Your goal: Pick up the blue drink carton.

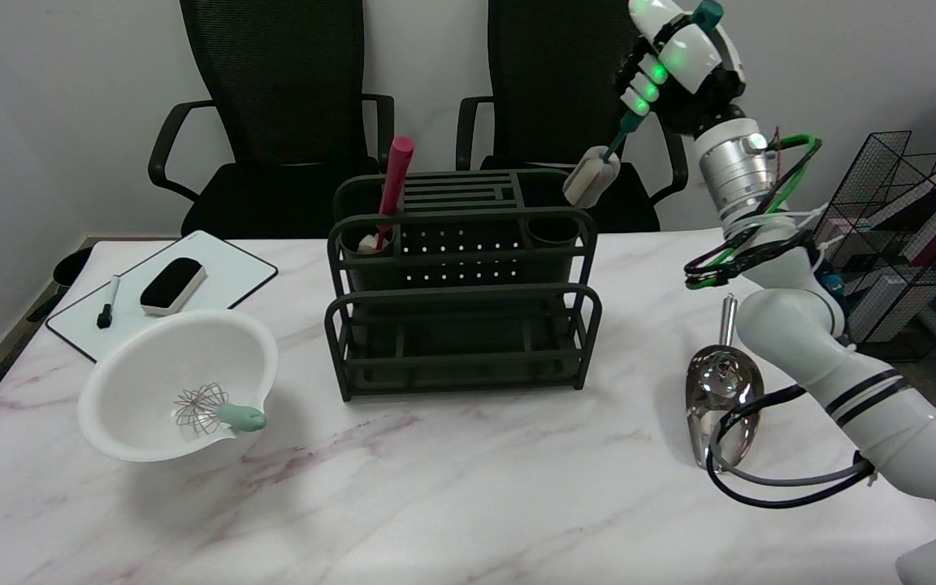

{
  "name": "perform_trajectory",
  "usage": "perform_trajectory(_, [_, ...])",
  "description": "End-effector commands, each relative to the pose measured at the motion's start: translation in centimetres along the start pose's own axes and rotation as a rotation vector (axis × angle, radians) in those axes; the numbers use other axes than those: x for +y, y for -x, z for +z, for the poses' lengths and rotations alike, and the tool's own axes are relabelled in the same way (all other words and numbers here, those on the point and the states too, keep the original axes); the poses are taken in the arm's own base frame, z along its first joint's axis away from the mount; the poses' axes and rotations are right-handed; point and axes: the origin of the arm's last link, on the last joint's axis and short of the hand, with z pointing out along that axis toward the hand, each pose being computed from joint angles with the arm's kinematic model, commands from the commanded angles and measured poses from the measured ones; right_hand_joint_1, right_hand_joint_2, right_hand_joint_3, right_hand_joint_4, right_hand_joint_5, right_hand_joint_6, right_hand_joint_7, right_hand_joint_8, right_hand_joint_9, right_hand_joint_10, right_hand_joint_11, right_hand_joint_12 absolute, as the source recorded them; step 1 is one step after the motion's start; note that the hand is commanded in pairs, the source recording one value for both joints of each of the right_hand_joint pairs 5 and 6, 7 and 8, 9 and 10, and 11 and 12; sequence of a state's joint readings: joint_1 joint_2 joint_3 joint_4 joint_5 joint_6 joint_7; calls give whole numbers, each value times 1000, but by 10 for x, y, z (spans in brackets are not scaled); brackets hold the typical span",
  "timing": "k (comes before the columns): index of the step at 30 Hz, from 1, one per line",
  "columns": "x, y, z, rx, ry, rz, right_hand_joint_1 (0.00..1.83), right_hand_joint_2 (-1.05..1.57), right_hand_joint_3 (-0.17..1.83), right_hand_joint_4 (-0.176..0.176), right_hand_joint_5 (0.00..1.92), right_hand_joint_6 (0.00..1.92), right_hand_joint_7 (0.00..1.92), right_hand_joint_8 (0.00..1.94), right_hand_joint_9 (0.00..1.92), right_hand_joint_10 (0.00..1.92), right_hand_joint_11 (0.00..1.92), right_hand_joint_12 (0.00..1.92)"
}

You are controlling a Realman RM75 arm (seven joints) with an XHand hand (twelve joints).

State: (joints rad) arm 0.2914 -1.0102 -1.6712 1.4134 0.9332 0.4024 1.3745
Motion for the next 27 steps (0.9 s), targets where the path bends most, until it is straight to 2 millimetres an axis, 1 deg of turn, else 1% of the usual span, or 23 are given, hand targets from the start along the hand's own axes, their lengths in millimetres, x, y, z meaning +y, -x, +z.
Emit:
perform_trajectory(1, [-45,-38,-32,93,-107,-50,973,1571,433,0,1920,1920,1920,1920,1920,1920,1920,1920])
perform_trajectory(3, [-47,-44,-40,110,-104,-80,974,1571,433,0,1920,1920,1920,1920,1920,1920,1920,1920])
perform_trajectory(5, [-45,-49,-49,120,-86,-106,974,1571,435,0,1920,1920,1920,1920,1920,1920,1920,1920])
perform_trajectory(11, [-27,-54,-80,138,-14,-127,974,1571,444,0,1920,1920,1920,1920,1920,1920,1920,1920])
perform_trajectory(14, [-26,-63,-99,171,-20,-166,979,1571,453,0,1920,1920,1920,1920,1920,1920,1920,1920])
perform_trajectory(16, [-25,-67,-115,184,-23,-194,980,1571,456,0,1920,1920,1920,1920,1920,1920,1920,1920])
perform_trajectory(19, [-22,-62,-136,180,-32,-198,975,1571,461,0,1920,1920,1920,1920,1920,1920,1920,1920])
perform_trajectory(23, [-11,-45,-158,170,-53,-164,974,1571,471,0,1920,1920,1920,1920,1920,1920,1920,1920])
perform_trajectory(27, [-4,-36,-181,180,-78,-144,977,1571,492,0,1920,1920,1920,1920,1920,1920,1920,1920])
